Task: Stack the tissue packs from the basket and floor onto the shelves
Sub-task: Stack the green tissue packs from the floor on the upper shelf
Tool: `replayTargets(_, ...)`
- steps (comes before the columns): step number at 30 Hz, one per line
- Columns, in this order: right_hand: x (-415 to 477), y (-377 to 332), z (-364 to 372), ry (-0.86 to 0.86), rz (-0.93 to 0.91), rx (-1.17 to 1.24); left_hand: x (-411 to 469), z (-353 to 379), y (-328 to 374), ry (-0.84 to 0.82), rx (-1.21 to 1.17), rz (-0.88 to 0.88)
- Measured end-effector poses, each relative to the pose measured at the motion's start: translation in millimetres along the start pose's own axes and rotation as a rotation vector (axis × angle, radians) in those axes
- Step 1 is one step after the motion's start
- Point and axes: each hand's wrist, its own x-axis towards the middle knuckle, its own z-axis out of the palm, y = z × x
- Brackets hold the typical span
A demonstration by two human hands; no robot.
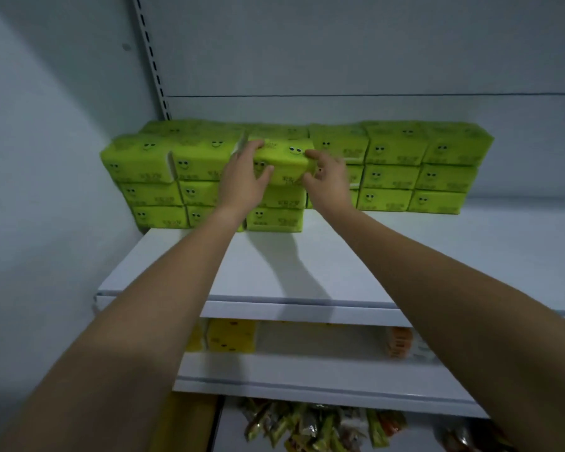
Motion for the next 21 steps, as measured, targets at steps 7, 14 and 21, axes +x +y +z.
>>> replayTargets(7,7.7,8.8,15.3,0.041,-0.052,-0.097,2.9,17.1,-8.5,0.228,0.302,0.046)
replayTargets(14,-0.9,19.1,3.8,-0.134,-0.081,0.004,-1.6,26.7,-15.6,0.14,0.234,0.009)
replayTargets(21,-40.9,63.5,-49.3,-0.17,-0.114,-0.306,-39.9,49.3,14.9,0.036,0.229,0.063)
